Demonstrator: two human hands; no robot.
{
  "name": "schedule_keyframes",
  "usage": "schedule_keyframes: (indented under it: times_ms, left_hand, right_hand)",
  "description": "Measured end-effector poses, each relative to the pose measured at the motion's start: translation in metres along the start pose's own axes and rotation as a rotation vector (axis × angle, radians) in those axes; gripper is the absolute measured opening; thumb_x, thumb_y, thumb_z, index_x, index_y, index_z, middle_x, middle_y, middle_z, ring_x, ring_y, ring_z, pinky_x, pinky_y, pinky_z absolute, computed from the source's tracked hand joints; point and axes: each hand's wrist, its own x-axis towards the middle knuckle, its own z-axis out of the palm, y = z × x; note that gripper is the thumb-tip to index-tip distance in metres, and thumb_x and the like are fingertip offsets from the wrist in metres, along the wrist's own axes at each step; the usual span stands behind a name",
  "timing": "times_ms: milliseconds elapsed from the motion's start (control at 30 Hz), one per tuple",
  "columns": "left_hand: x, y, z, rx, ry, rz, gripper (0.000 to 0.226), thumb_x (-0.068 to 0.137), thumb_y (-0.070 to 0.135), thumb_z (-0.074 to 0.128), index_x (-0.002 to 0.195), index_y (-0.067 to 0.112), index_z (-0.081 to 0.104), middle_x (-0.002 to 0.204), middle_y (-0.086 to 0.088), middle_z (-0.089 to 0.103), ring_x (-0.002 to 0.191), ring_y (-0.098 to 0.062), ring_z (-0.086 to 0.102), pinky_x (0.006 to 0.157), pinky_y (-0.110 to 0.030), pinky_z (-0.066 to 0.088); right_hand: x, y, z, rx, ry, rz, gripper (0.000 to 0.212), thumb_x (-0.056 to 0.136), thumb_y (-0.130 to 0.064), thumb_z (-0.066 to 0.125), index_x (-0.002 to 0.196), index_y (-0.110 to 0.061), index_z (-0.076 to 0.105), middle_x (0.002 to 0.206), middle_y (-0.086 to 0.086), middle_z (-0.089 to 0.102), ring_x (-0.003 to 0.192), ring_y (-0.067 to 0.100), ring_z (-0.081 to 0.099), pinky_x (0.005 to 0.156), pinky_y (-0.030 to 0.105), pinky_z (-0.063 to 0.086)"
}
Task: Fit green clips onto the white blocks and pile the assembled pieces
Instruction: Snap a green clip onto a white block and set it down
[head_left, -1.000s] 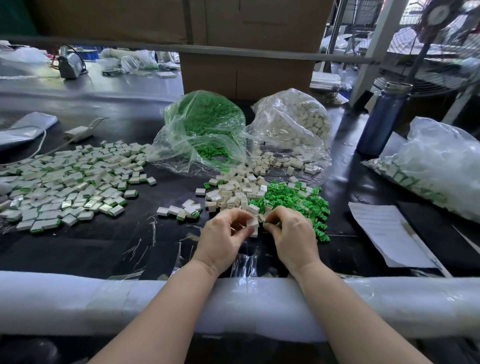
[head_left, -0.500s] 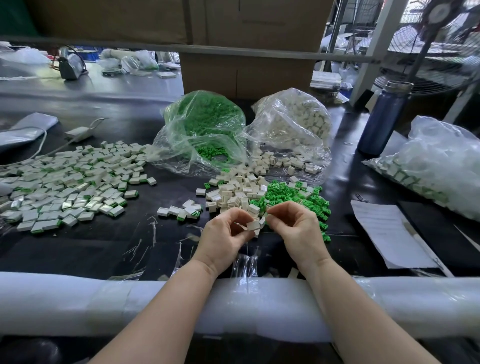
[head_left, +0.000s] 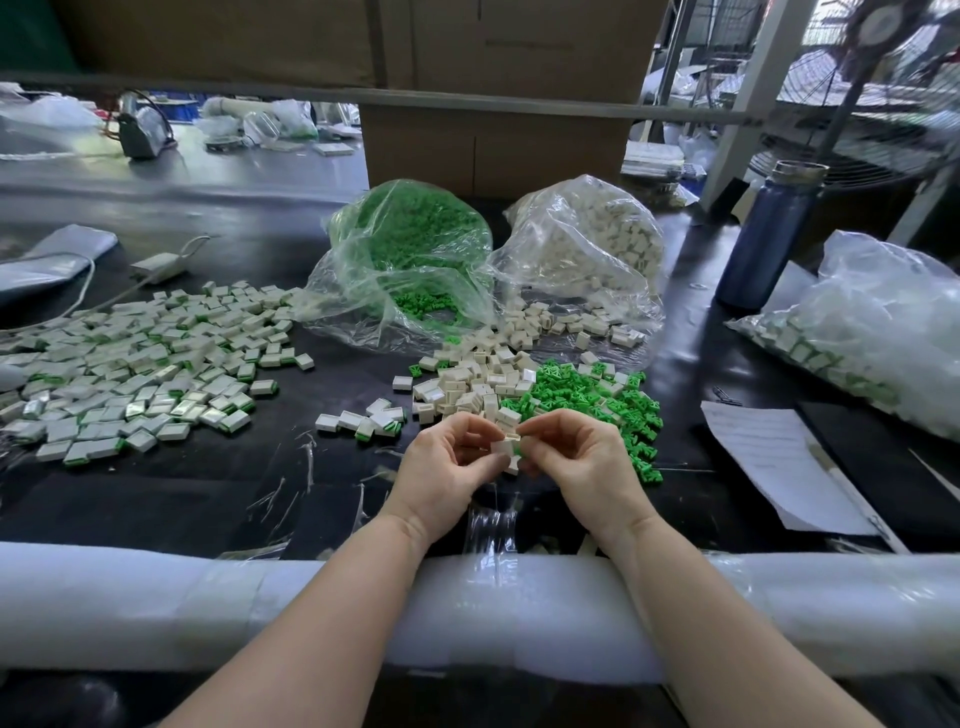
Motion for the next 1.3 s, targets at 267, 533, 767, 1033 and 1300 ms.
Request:
schedule_keyframes:
  times_ms: [267, 533, 767, 1033, 1300]
  left_hand:
    - [0.0004, 0.0006, 0.0003, -0.018, -0.01, -0.007, 0.011, 0.078, 0.006, 0.07, 0.088, 0.011, 0.068, 0.087, -0.006, 0.07, 0.081, -0.014, 0.066, 0.078, -0.023, 0.055]
    - [0.0013, -0.0007, 0.0012, -0.018, 0.015, -0.005, 0.007, 0.082, 0.0, 0.064, 0.088, 0.003, 0.067, 0.082, -0.006, 0.067, 0.075, -0.012, 0.064, 0.073, -0.023, 0.056]
    - [-0.0008, 0.0017, 0.0039, -0.034, -0.001, 0.005, 0.019, 0.084, -0.004, 0.06, 0.085, 0.013, 0.069, 0.082, -0.005, 0.068, 0.071, -0.016, 0.066, 0.072, -0.028, 0.058]
    - [-0.0032, 0.0038, 0.0037, 0.004, -0.042, -0.012, 0.014, 0.084, -0.007, 0.058, 0.088, 0.003, 0.068, 0.087, -0.014, 0.066, 0.071, -0.017, 0.064, 0.069, -0.022, 0.057]
    - [-0.0035, 0.0029, 0.001, 0.068, -0.106, -0.002, 0.017, 0.084, -0.006, 0.059, 0.082, 0.009, 0.067, 0.073, -0.002, 0.064, 0.058, -0.004, 0.06, 0.064, -0.014, 0.051]
  right_hand:
    - [-0.0004, -0.0005, -0.0002, 0.04, 0.023, 0.041, 0.013, 0.081, 0.004, 0.066, 0.077, -0.008, 0.063, 0.065, 0.003, 0.067, 0.054, 0.011, 0.064, 0.054, 0.021, 0.055]
    - [-0.0015, 0.0007, 0.0027, -0.126, -0.012, 0.0, 0.015, 0.081, 0.002, 0.066, 0.073, -0.01, 0.061, 0.068, 0.01, 0.065, 0.058, 0.019, 0.061, 0.062, 0.035, 0.055]
    - [-0.0018, 0.0, 0.0029, -0.095, -0.077, 0.017, 0.014, 0.086, 0.002, 0.059, 0.085, -0.011, 0.057, 0.069, 0.005, 0.064, 0.059, 0.011, 0.058, 0.059, 0.023, 0.052]
    - [-0.0008, 0.0025, 0.0011, -0.104, -0.12, 0.03, 0.025, 0.082, 0.01, 0.06, 0.076, -0.013, 0.052, 0.071, 0.003, 0.06, 0.065, 0.014, 0.057, 0.06, 0.023, 0.051]
    - [-0.0005, 0.0048, -0.001, -0.07, -0.18, 0.056, 0.025, 0.081, 0.012, 0.059, 0.074, -0.011, 0.052, 0.063, 0.0, 0.058, 0.055, 0.01, 0.053, 0.051, 0.02, 0.046]
